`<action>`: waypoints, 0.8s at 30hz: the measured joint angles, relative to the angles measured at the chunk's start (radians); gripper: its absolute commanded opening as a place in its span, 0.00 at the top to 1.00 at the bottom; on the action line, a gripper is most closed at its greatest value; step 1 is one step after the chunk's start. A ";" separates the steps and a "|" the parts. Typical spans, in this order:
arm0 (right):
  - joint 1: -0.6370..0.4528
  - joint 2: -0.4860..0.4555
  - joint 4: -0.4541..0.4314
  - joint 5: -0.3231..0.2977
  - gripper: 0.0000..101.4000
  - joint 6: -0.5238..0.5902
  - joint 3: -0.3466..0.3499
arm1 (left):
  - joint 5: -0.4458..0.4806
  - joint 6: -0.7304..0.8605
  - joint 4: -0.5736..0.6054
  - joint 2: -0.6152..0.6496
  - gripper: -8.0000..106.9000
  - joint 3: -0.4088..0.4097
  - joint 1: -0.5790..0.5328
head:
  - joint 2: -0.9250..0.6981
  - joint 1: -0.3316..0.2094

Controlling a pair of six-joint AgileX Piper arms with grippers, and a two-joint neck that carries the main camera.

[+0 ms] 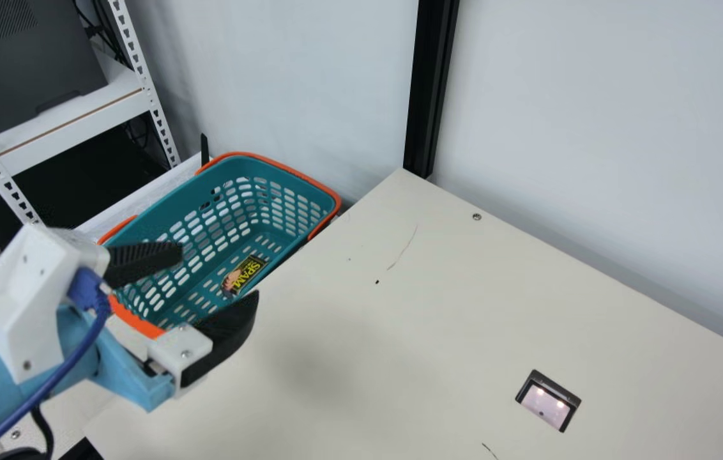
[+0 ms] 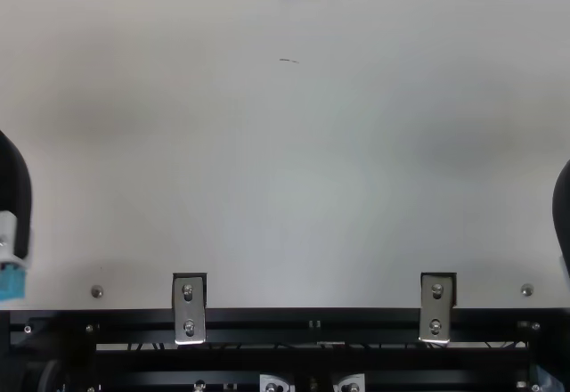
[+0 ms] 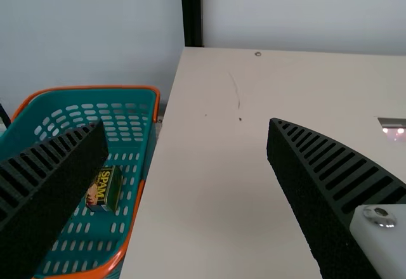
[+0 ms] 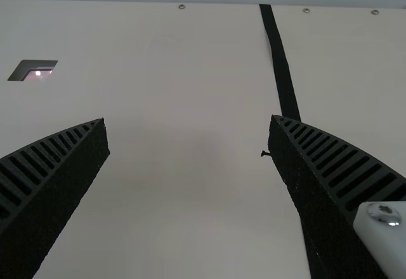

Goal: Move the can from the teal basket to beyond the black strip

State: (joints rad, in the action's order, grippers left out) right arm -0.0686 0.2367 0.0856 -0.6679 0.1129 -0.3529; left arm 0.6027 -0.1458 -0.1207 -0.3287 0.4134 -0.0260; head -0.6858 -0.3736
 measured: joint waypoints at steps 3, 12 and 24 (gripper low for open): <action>0.000 0.000 0.000 0.000 0.00 0.000 0.000 | -0.033 -0.022 -0.023 -0.062 0.15 0.047 0.019 | 0.000 0.000; 0.000 0.000 0.000 0.000 0.00 0.000 0.000 | -0.107 -0.048 -0.070 -0.291 0.15 0.210 0.109 | 0.000 0.000; 0.000 0.000 0.000 0.000 0.00 0.000 0.000 | -0.134 0.130 0.019 -0.614 0.15 0.425 0.290 | 0.000 0.000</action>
State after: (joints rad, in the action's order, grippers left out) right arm -0.0686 0.2367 0.0856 -0.6679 0.1129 -0.3529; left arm 0.4690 -0.0155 -0.1013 -0.9427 0.8384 0.2639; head -0.6858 -0.3736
